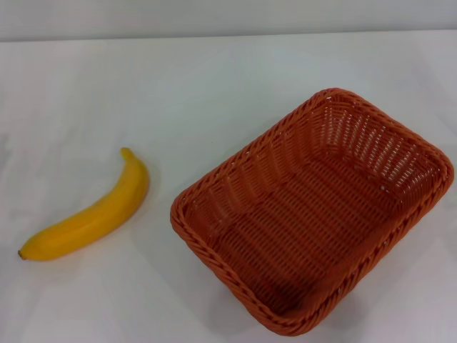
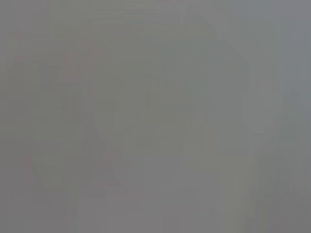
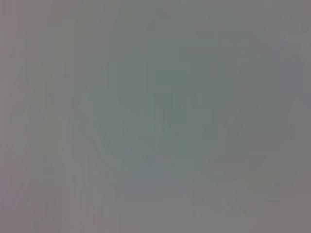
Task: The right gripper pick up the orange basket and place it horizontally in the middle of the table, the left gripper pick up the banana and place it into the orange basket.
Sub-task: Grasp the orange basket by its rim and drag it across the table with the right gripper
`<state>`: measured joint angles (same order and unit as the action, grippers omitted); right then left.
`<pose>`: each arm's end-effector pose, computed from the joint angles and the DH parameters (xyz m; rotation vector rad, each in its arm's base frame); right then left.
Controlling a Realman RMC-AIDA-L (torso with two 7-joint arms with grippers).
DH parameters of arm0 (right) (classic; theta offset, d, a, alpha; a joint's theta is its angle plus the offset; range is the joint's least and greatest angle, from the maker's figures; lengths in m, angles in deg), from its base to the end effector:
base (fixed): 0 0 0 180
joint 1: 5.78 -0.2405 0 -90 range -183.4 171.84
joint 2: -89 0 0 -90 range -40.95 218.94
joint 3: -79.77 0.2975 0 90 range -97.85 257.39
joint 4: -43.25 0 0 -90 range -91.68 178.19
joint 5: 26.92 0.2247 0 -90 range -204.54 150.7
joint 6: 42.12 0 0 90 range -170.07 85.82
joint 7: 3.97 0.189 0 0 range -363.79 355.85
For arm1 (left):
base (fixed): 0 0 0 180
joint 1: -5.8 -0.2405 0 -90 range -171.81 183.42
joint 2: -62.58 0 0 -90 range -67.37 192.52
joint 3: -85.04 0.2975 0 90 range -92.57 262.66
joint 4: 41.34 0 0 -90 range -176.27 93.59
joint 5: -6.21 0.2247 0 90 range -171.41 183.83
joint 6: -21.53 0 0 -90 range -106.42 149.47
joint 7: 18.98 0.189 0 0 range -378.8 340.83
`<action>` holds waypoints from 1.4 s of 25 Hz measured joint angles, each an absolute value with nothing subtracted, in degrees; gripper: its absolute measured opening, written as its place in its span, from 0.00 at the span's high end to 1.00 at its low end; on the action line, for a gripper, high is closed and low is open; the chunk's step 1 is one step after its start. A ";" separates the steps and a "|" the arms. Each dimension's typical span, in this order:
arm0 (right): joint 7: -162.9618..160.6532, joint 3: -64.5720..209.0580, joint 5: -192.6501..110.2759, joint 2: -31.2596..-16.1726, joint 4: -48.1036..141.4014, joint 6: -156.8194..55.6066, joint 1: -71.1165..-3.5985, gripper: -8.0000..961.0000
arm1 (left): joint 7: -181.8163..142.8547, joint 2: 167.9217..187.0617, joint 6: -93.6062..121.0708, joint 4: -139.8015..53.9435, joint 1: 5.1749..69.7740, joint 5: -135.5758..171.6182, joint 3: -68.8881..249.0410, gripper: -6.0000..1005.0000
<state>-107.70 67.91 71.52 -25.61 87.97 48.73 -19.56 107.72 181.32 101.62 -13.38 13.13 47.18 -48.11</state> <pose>0.3866 0.3204 0.1806 -1.6552 0.5155 1.0494 -0.4029 0.3160 0.0886 -1.4229 -0.6129 -1.1209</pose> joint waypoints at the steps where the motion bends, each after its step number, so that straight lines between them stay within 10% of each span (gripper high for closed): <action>1: -107.74 67.91 71.52 -25.61 87.93 48.63 -19.57 0.11 | 107.68 181.31 101.62 -13.30 13.15 47.18 -48.11 0.22; 18: -101.25 62.43 69.52 -23.90 97.05 44.00 -20.10 0.11 | 107.45 181.32 101.14 -12.15 13.19 47.48 -48.11 0.22; 35: -57.00 42.86 29.90 -12.74 124.86 56.35 -37.26 0.12 | 107.05 181.25 101.15 -12.16 13.02 47.73 -48.06 0.22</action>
<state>-57.00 42.86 29.90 -12.74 124.86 56.35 -37.26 107.05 181.25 101.15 -12.16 13.02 47.73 -48.06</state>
